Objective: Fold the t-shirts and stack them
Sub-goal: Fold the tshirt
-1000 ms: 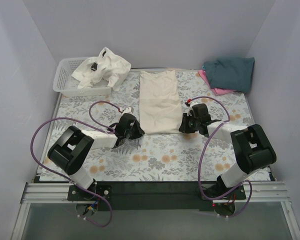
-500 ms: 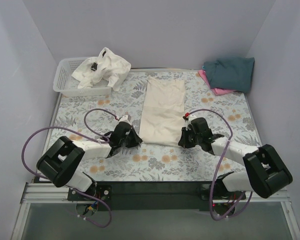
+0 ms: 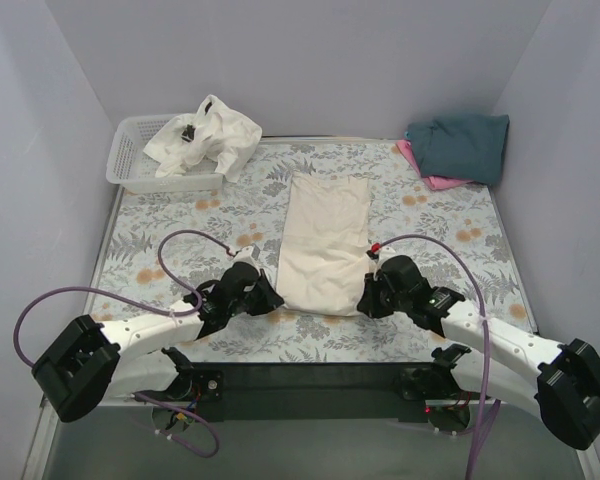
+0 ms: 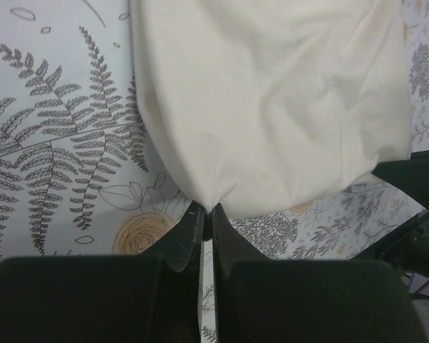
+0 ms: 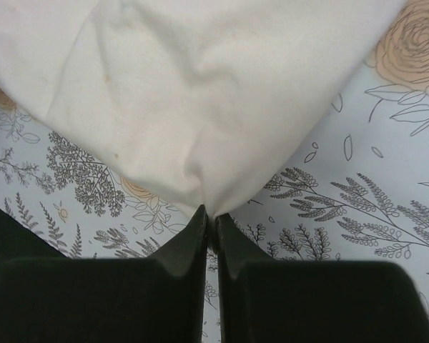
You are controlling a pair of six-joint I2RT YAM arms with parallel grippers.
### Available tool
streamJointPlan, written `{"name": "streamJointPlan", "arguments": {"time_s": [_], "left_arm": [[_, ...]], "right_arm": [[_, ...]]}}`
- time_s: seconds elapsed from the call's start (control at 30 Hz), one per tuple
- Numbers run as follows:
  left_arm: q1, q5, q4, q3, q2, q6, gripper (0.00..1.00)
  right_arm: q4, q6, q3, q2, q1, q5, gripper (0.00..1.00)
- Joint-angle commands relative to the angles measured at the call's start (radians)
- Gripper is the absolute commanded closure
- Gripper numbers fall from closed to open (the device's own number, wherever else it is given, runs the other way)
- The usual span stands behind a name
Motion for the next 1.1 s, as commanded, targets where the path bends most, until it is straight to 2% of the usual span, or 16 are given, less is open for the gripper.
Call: {"name": "streamJointPlan", "arguments": {"time_s": [0.0, 0.13, 0.3, 0.57, 1.07], "left_arm": [[-0.002, -0.061, -0.017, 0.121, -0.013, 0.031, 1.0], [0.001, -0.098, 0.018, 0.25, 0.063, 0.107, 1.0], [0.07, -0.109, 0.052, 0.381, 0.124, 0.18, 1.0], [0.225, 0.014, 0.136, 0.508, 0.24, 0.232, 1.0], [0.334, 0.143, 0.155, 0.748, 0.527, 0.284, 1.0]], "right_arm": [[-0.026, -0.003, 0.118, -0.027, 0.005, 0.09, 0.99], [-0.027, -0.08, 0.244, 0.039, -0.011, 0.153, 0.99], [-0.009, -0.133, 0.377, 0.127, -0.069, 0.167, 0.99], [0.014, -0.203, 0.523, 0.248, -0.168, 0.123, 0.99], [0.08, -0.27, 0.735, 0.535, -0.32, -0.009, 0.99]]}}
